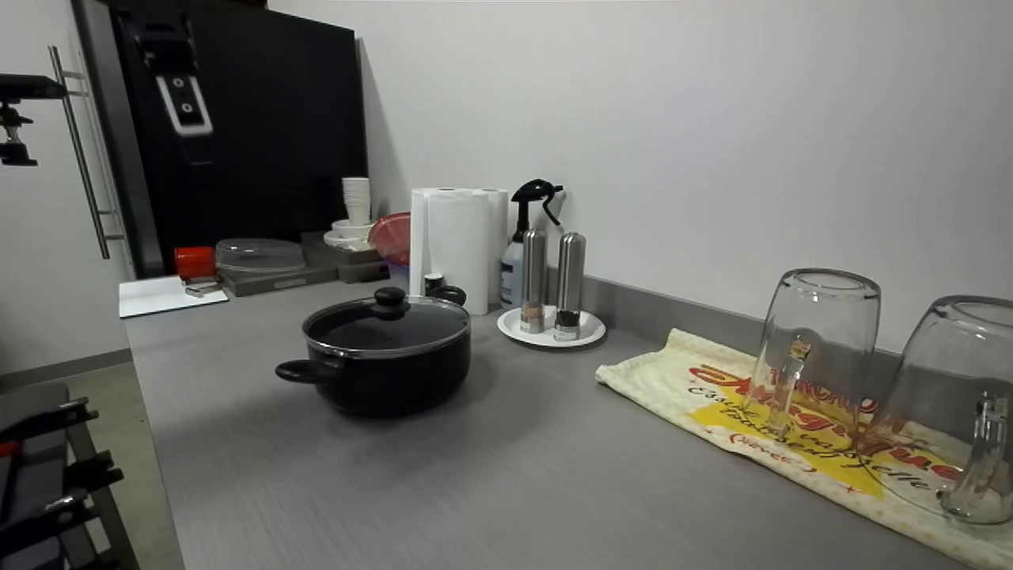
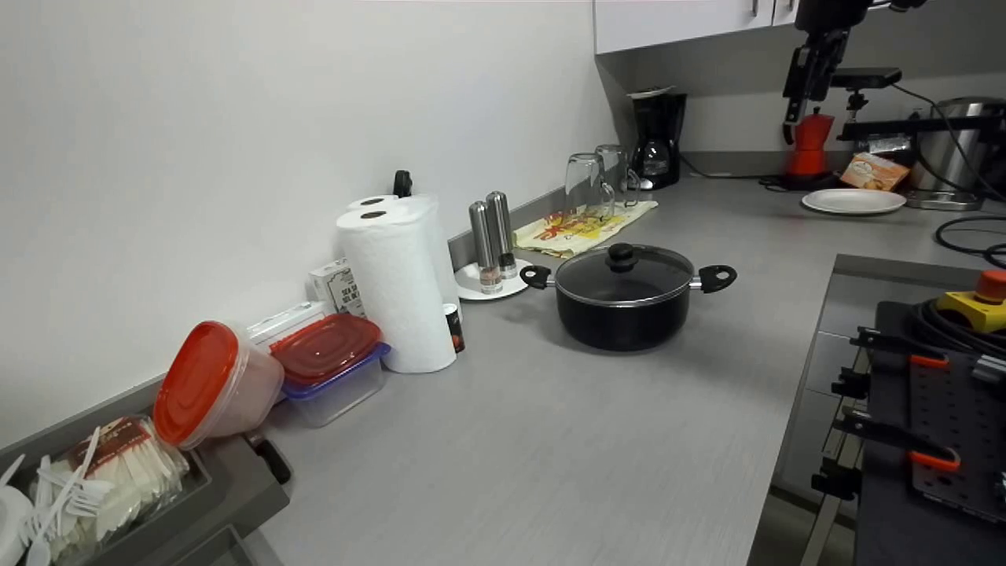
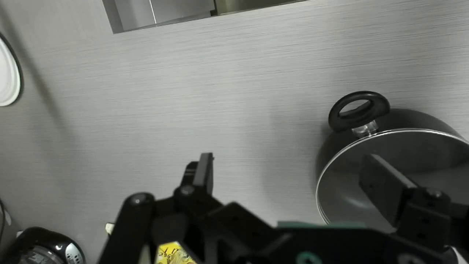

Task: Take the lid off the pot

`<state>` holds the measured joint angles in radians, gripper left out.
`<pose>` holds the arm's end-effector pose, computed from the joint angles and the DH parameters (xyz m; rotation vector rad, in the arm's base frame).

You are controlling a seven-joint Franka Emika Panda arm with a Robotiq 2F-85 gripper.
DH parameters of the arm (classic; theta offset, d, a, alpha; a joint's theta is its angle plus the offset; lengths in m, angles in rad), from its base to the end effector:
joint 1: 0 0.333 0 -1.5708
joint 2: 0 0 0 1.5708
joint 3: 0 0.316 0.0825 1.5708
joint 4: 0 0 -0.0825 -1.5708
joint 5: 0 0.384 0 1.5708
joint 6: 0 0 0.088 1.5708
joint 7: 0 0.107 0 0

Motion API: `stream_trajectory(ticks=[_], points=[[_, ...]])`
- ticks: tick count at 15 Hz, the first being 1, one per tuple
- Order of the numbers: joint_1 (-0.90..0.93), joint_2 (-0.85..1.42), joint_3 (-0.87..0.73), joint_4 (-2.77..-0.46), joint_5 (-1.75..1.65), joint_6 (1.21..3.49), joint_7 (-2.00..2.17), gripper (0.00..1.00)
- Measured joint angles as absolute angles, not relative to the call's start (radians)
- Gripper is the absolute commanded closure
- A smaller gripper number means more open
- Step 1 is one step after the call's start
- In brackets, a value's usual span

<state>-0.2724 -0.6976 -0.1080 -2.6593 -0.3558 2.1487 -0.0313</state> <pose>0.3240 -0.1458 0.4694 2.8483 -0.2327 0.1968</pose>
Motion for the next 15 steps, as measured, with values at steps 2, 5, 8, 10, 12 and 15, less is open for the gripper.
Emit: stream_trajectory(ticks=[2, 5, 8, 10, 12, 15], points=[[-0.266, -0.692, -0.108, -2.657, -0.356, 2.154, -0.031, 0.0], [-0.233, -0.638, -0.091, -2.635, -0.356, 2.22, -0.028, 0.0], [-0.181, -0.522, -0.058, -2.571, -0.353, 2.314, -0.018, 0.0], [-0.153, -0.432, -0.038, -2.512, -0.353, 2.372, -0.016, 0.0], [-0.133, -0.339, -0.023, -2.443, -0.353, 2.419, -0.016, 0.0], [-0.112, -0.2, -0.018, -2.326, -0.344, 2.458, -0.016, 0.0]])
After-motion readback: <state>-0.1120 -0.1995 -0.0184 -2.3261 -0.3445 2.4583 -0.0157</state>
